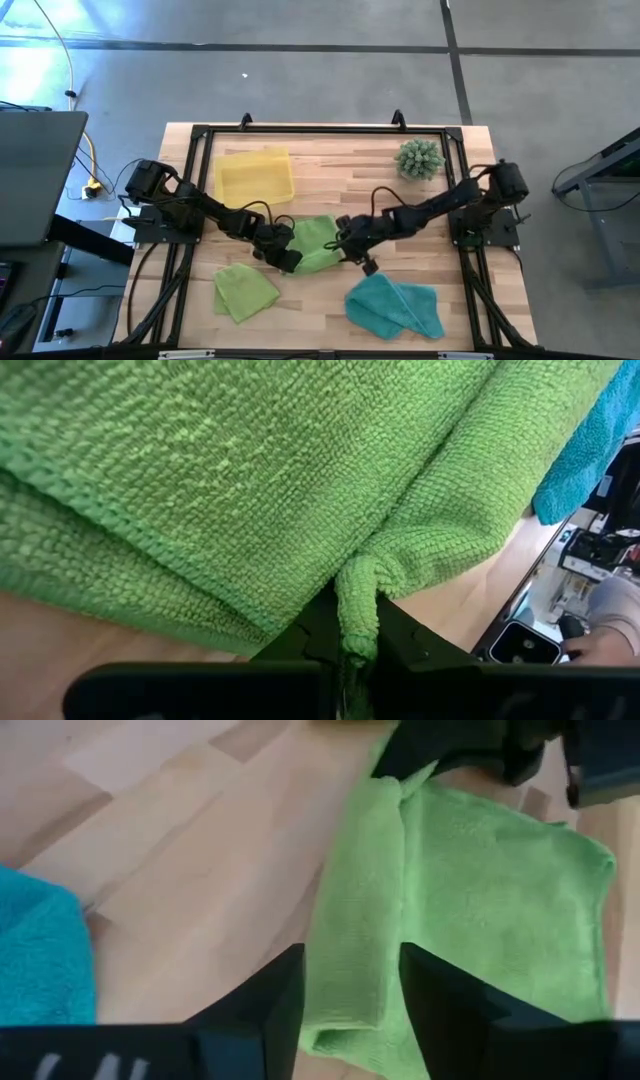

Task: Roll microfiber towels into tight, uniform cylinder then place into a basket
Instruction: Roll the green microfiber towel

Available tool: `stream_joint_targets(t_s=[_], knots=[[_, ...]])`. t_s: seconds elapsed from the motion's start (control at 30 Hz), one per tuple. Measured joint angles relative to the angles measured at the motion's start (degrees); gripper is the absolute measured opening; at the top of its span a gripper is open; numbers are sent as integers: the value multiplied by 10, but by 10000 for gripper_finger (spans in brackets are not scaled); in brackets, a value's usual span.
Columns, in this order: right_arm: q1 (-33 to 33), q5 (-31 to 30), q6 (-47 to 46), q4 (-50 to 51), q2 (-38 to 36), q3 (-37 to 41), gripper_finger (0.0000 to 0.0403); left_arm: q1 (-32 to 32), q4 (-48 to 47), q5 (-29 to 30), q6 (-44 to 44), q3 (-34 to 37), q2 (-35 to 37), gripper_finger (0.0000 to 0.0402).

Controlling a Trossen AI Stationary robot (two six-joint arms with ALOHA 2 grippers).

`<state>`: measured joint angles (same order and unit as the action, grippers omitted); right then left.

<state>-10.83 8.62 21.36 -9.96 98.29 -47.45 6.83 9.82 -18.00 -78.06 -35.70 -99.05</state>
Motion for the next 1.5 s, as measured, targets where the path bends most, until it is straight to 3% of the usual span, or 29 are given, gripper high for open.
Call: stream_joint_targets(t_s=[0.23,0.73,0.87,1.0,1.23,1.5], knots=[[-5,4,2,-17,31,-1,209,0,3,2,3,0,0,12],[-4,4,-14,-24,75,-1,207,0,6,6,2,0,-1,13],[-4,4,-51,-24,83,-1,177,0,8,10,3,0,-1,14],[-4,0,-97,-26,92,-2,121,0,16,25,18,0,-1,30],[-4,1,-126,-23,96,-3,13,0,35,22,139,0,-2,84],[-4,3,-154,-10,97,-3,4,-5,12,-29,303,1,15,114]])
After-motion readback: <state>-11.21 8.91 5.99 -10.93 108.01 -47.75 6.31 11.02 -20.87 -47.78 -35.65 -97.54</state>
